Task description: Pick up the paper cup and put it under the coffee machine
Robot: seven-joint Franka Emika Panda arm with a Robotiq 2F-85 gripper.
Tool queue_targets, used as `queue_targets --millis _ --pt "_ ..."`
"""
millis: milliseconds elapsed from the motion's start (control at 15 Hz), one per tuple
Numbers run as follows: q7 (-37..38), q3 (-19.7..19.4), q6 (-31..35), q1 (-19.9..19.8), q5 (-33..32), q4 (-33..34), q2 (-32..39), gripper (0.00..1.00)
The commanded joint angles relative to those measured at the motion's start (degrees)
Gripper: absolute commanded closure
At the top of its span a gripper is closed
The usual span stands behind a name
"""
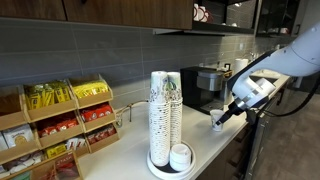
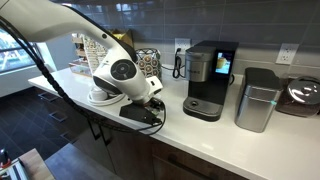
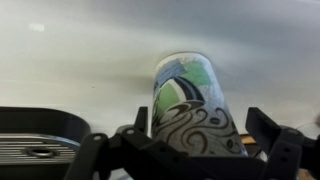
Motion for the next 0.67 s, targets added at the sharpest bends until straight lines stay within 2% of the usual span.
queue_targets --millis 0,400,467,533,600 --pt "-4.15 0.21 -0.29 -0.52 4.09 1.49 1.72 0.05" --pt "-7.16 0.07 -0.56 -0.71 7.8 2.26 2.26 0.19" --pt "-7.59 0.04 -0.62 -0.76 8.25 2.33 2.24 0.23" --pt "-7.97 0.0 -0.72 -0.84 8.64 2.31 2.11 0.2" --pt "-8.28 -0.05 -0.81 -0.91 9.12 2.3 2.02 0.24"
